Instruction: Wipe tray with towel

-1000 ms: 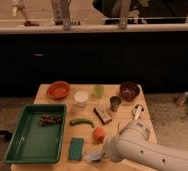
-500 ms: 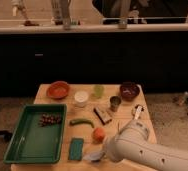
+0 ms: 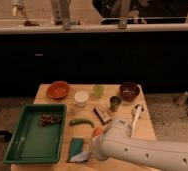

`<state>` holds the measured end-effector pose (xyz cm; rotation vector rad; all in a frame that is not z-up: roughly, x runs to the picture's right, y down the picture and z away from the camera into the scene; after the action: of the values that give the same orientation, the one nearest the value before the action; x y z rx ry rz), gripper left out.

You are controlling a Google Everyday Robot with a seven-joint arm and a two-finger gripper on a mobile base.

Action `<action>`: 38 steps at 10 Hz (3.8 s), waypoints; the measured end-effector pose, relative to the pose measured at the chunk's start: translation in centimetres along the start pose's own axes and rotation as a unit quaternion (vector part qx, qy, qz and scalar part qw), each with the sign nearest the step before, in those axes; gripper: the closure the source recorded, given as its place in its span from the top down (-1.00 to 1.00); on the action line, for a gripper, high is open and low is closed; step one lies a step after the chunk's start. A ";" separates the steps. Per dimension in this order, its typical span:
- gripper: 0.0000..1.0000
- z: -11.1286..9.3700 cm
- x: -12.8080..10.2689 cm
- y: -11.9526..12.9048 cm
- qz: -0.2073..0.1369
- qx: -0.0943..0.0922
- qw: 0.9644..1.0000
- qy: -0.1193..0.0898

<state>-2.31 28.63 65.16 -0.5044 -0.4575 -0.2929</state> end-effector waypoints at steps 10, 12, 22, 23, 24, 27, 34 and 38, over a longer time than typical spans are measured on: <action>-1.00 1.3 -9.0 -5.1 -0.089 0.006 0.995 -0.034; -1.00 2.2 -10.5 -5.5 -0.105 -0.001 0.994 -0.035; -1.00 1.0 -14.0 -7.8 -0.138 0.048 0.988 -0.053; -1.00 0.9 -15.1 -8.5 -0.149 0.054 0.986 -0.056; -1.00 1.0 -16.0 -9.0 -0.158 0.056 0.984 -0.057; -1.00 3.4 -18.7 -11.0 -0.182 0.040 0.981 -0.058; -1.00 10.7 -17.3 -13.6 -0.182 -0.006 0.982 -0.050; -1.00 14.4 -15.0 -13.9 -0.144 -0.032 0.983 -0.108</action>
<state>-25.45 26.89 74.56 -0.5359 -0.7365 -0.5346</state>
